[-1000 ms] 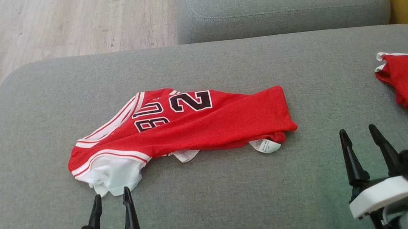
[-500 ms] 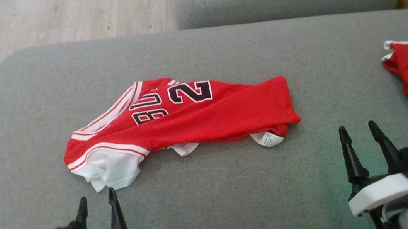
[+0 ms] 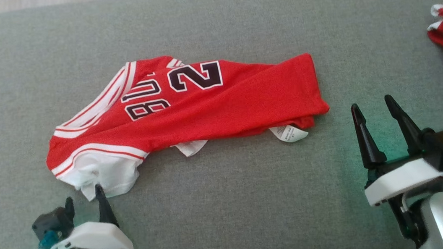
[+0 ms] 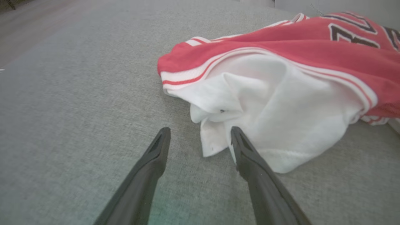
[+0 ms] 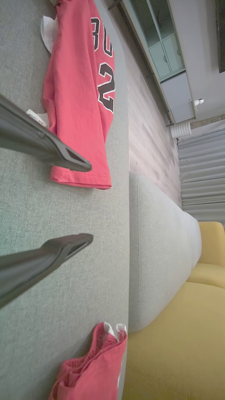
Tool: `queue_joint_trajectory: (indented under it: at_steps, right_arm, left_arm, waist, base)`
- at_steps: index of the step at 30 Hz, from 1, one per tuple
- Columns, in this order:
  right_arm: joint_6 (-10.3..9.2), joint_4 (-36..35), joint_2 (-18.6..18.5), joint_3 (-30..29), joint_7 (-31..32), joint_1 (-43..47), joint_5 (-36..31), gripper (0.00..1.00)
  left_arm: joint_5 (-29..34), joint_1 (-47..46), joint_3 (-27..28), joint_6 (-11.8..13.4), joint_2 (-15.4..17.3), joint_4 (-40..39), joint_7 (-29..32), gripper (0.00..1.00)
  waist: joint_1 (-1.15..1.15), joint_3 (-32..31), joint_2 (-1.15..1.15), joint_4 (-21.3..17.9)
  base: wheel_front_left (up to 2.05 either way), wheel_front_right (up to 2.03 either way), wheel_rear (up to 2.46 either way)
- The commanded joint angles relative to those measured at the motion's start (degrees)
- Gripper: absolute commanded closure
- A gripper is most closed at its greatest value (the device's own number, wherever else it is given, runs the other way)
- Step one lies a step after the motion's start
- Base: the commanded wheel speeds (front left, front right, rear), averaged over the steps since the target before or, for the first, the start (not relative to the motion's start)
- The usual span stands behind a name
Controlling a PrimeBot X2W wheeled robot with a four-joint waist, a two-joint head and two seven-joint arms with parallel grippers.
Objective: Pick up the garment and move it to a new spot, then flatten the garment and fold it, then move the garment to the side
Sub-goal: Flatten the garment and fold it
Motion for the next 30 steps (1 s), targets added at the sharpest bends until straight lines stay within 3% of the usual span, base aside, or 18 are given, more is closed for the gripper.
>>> queue_joint_trajectory:
  at_steps: [1,6,7,8,9,10,11,12,13,27,29,30]
  right_arm:
    - [-0.04,-2.01,-0.29,1.83,0.17,-2.35,-0.49,0.0]
    - [-0.04,-0.93,-0.29,2.57,1.22,-3.93,-1.78,0.0]
    - [-0.04,-0.53,-0.29,2.81,1.55,-4.3,-1.8,0.0]
    - [-0.04,-0.05,-0.29,3.13,1.91,-4.76,-1.73,0.0]
    - [-0.04,0.54,-0.29,3.44,2.3,-5.3,-1.72,0.0]
    - [-0.04,1.35,-0.29,3.75,2.9,-5.88,-1.9,0.0]
    - [-0.04,1.35,-0.29,3.75,2.9,-5.88,-1.9,0.0]
    - [-0.04,2.25,-0.29,3.96,3.48,-6.54,-2.08,0.0]
    - [-0.04,3.27,-0.29,4.15,4.02,-7.27,-2.06,0.0]
    - [-0.04,22.1,-0.29,3.61,9.66,-16.38,-2.61,0.02]
    - [-0.04,23.3,-0.29,4.2,10.32,-16.91,-2.32,0.47]
    - [-0.04,23.7,-0.29,4.43,10.5,-17.12,-2.07,0.55]
  left_arm:
    - [-0.68,-2.84,2.1,-0.45,1.13,-0.51,0.39,0.0]
    - [-1.49,-4.06,1.3,-2.2,0.99,1.44,1.95,0.0]
    - [-1.71,-4.15,1.01,-2.54,0.8,1.7,2.46,0.14]
    - [-1.94,-4.19,0.7,-2.93,0.62,1.93,2.96,0.51]
    - [-2.14,-4.22,0.47,-3.25,0.45,2.16,3.31,0.59]
    - [-2.19,-4.24,0.18,-3.5,0.35,2.43,3.55,0.78]
    - [-2.19,-4.24,0.18,-3.5,0.35,2.43,3.55,0.78]
    - [-2.15,-4.27,-0.09,-3.68,0.23,2.69,3.64,0.96]
    - [-2.12,-4.33,-0.32,-3.8,0.09,2.92,3.65,1.0]
    - [-1.32,-4.79,-1.26,-5.2,-1.24,1.09,-1.33,1.0]
    - [-1.26,-4.68,-1.28,-5.27,-1.18,0.42,-1.79,1.0]
    - [-1.28,-4.62,-1.26,-5.32,-1.15,0.09,-2.0,1.0]
  waist:
    - [-0.01,1.31,0.0,-0.46]
    - [-0.01,2.3,0.0,-0.52]
    - [-0.01,2.38,0.0,-0.46]
    - [-0.01,2.41,0.0,-0.37]
    - [-0.01,2.41,0.0,-0.26]
    - [-0.01,2.38,0.0,-0.11]
    - [-0.01,2.38,0.0,-0.11]
    - [-0.01,2.3,0.0,0.12]
    - [-0.01,2.24,0.0,0.36]
    - [-0.01,2.51,0.0,4.49]
    - [-0.01,2.53,0.0,4.62]
    - [-0.01,2.54,0.0,4.63]
  base:
    - [0.0,0.0,0.0]
    - [0.0,0.0,0.0]
    - [0.0,0.0,0.0]
    - [0.0,0.0,0.0]
    - [0.0,0.0,0.0]
    - [0.0,0.0,0.0]
    - [0.0,0.0,0.0]
    - [0.0,0.0,0.0]
    - [0.0,0.0,0.0]
    - [0.0,0.0,0.0]
    - [0.0,0.0,0.0]
    - [0.0,0.0,0.0]
